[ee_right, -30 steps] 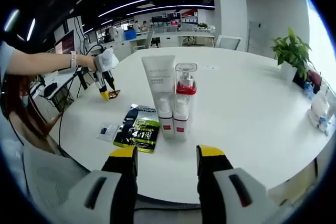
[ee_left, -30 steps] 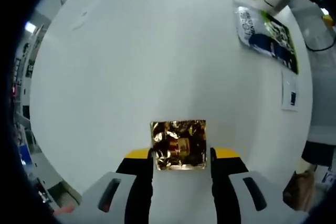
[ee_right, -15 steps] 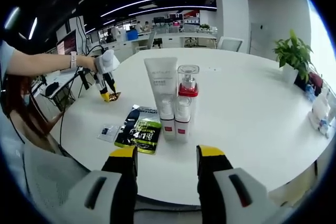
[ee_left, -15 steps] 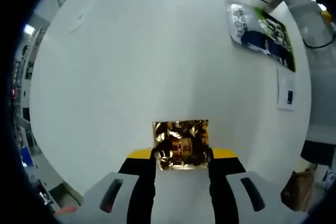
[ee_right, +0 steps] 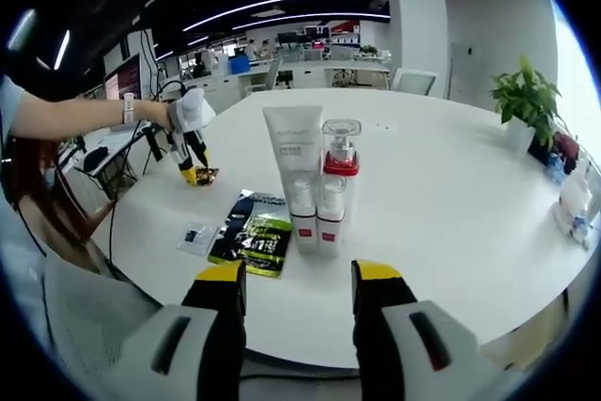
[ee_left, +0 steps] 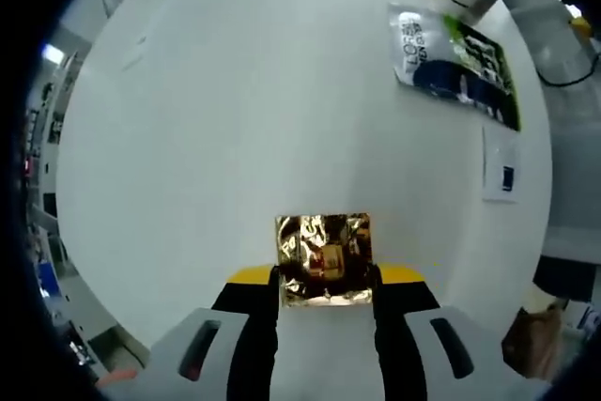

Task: Arrange the skincare products in the storage area until every visible bottle or jar stands upright without overlapping.

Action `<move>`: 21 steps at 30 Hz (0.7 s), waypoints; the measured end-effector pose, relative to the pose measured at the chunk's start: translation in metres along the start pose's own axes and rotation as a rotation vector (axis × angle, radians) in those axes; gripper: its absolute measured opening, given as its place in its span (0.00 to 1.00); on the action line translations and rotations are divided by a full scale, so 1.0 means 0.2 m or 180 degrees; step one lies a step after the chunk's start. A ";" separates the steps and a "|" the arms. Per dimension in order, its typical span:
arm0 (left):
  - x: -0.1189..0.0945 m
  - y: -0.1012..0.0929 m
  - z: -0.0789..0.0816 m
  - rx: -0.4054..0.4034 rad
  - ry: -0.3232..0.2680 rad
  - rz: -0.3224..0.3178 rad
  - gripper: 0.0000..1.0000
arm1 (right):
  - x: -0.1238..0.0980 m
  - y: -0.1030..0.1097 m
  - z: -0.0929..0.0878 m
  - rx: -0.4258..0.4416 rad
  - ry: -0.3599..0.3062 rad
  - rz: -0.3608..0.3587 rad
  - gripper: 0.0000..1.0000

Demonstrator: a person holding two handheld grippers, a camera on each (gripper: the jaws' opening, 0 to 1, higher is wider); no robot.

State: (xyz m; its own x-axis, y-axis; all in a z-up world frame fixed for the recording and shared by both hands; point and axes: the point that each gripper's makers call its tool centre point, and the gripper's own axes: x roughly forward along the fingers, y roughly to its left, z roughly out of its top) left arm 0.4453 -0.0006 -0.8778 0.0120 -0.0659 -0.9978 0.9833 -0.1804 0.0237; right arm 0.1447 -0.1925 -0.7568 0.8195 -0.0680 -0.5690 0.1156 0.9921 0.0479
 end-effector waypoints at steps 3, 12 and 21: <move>0.00 -0.03 0.01 0.0034 -0.0011 -0.0002 0.36 | -0.01 0.00 0.00 0.0003 -0.0012 -0.0007 0.45; -0.01 -0.15 0.08 0.0118 -0.0103 -0.0014 0.36 | -0.03 0.01 -0.01 0.0005 -0.0031 -0.0014 0.45; -0.03 -0.27 0.16 0.0190 -0.0178 -0.0031 0.36 | -0.05 0.01 -0.01 -0.0002 -0.0069 -0.0013 0.45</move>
State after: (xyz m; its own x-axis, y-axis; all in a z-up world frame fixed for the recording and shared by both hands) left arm 0.3863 -0.0224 -0.8714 -0.0093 -0.1184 -0.9929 0.9707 -0.2394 0.0194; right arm 0.1361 -0.1896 -0.7530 0.8311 -0.0744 -0.5512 0.1187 0.9919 0.0450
